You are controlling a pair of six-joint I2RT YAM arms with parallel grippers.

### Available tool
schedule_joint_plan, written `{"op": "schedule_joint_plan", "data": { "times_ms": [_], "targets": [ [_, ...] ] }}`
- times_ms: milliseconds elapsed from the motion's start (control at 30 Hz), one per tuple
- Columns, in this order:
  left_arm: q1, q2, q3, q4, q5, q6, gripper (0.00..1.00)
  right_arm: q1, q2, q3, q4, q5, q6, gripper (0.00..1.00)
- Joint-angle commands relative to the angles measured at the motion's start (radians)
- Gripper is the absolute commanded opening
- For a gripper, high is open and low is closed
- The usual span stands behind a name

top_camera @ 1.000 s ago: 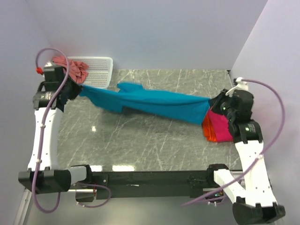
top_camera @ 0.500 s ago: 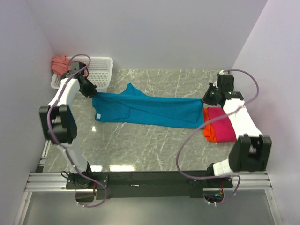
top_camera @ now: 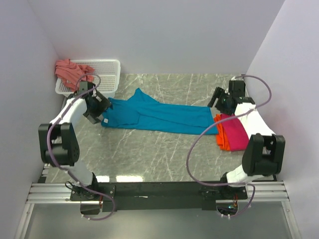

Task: Fold and stack the t-shirts
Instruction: Flatten the tshirt out

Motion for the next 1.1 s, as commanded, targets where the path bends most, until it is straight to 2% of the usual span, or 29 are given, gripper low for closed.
{"op": "schedule_joint_plan", "data": {
  "times_ms": [0,100,133,200,233,400,667,1067],
  "targets": [
    [-0.013,-0.094,-0.117,0.079,0.034,-0.027,0.92,-0.005,-0.100,-0.081,0.034,0.023,0.020,0.83],
    [-0.029,-0.119,-0.187,0.111,0.025,-0.041,0.87,-0.005,-0.136,-0.114,0.031,0.037,0.020,0.83],
    [-0.030,-0.116,-0.191,0.113,0.013,-0.039,0.82,-0.005,-0.143,-0.117,0.028,0.040,0.020,0.83],
    [-0.030,-0.081,-0.182,0.100,-0.007,-0.041,0.78,-0.005,-0.153,-0.115,0.022,0.052,0.017,0.83],
    [-0.030,-0.072,-0.178,0.108,-0.003,-0.038,0.72,-0.005,-0.153,-0.112,0.020,0.054,0.017,0.83],
    [-0.032,-0.010,-0.161,0.143,0.022,-0.049,0.59,-0.005,-0.150,-0.103,0.018,0.059,0.020,0.83],
    [-0.041,0.017,-0.150,0.094,-0.061,-0.065,0.59,-0.004,-0.133,-0.091,0.005,0.071,0.017,0.83],
    [-0.041,0.045,-0.115,0.119,-0.032,-0.066,0.37,-0.005,-0.140,-0.098,0.005,0.083,0.015,0.83]
  ]
}}
